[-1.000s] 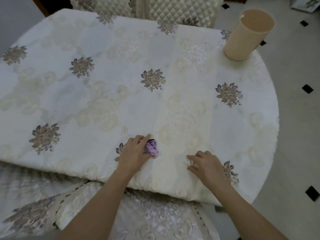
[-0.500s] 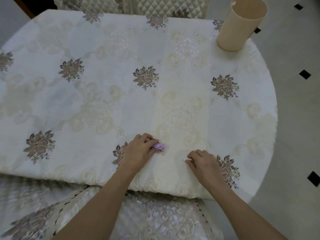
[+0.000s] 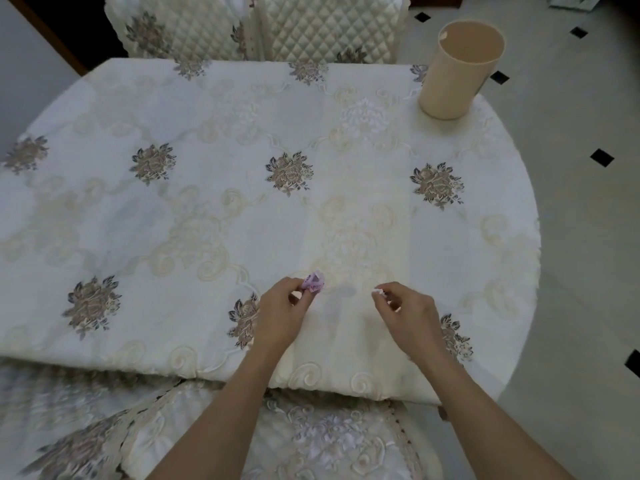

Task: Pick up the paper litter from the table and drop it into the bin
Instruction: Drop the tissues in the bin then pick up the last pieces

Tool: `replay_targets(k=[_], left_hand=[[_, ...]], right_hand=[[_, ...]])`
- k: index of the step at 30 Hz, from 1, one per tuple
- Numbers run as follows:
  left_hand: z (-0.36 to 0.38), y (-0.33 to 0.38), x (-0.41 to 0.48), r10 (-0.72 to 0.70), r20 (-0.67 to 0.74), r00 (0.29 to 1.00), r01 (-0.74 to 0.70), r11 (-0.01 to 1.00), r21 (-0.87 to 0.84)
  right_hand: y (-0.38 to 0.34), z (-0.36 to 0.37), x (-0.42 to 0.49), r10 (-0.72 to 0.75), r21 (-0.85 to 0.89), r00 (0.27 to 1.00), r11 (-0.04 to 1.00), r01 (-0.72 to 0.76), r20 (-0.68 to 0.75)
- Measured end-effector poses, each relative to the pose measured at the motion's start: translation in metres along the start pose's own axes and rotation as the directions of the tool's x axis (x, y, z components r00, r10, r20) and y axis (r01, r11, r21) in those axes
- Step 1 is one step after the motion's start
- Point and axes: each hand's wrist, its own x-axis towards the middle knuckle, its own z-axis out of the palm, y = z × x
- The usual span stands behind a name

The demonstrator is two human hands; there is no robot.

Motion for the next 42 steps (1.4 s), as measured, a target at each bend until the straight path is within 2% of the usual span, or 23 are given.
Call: replay_targets(k=[3, 9, 19, 23, 27, 32, 37, 42], left_hand=[[-0.003, 0.027, -0.004, -0.100, 0.017, 0.995, 0.101, 0.980, -0.169], [-0.028, 0.081, -0.014, -0.088, -0.050, 0.995, 0.069, 0.953, -0.293], [-0.049, 0.143, -0.033, 0.089, -0.137, 0.987, -0.124, 0.954, -0.274], [-0.042, 0.153, -0.034, 0.130, -0.089, 0.988, -0.151, 0.942, -0.299], [-0.019, 0.165, -0.034, 0.190, -0.006, 0.982, -0.183, 0.939, -0.292], [0.034, 0.189, -0.043, 0.299, 0.189, 0.935, -0.229, 0.919, -0.320], [0.089, 0.215, -0.074, 0.399, 0.370, 0.839, -0.271, 0.896, -0.352], [0.130, 0.240, -0.095, 0.435, 0.456, 0.777, -0.293, 0.890, -0.350]], right_hand=[[-0.018, -0.012, 0.005, -0.026, 0.080, 0.997, 0.996, 0.031, -0.068], [-0.055, -0.040, 0.013, -0.069, 0.220, 0.984, 0.970, 0.104, -0.162], [-0.094, -0.084, 0.000, -0.119, 0.326, 0.946, 0.919, 0.220, -0.301], [-0.088, -0.101, -0.012, -0.100, 0.309, 0.925, 0.925, 0.222, -0.365], [-0.067, -0.121, -0.033, -0.024, 0.273, 0.905, 0.950, 0.154, -0.425], [-0.025, -0.152, -0.076, 0.104, 0.218, 0.805, 0.975, 0.032, -0.584], [0.023, -0.185, -0.130, 0.278, 0.275, 0.676, 0.954, -0.115, -0.682], [0.054, -0.212, -0.159, 0.375, 0.340, 0.558, 0.925, -0.171, -0.740]])
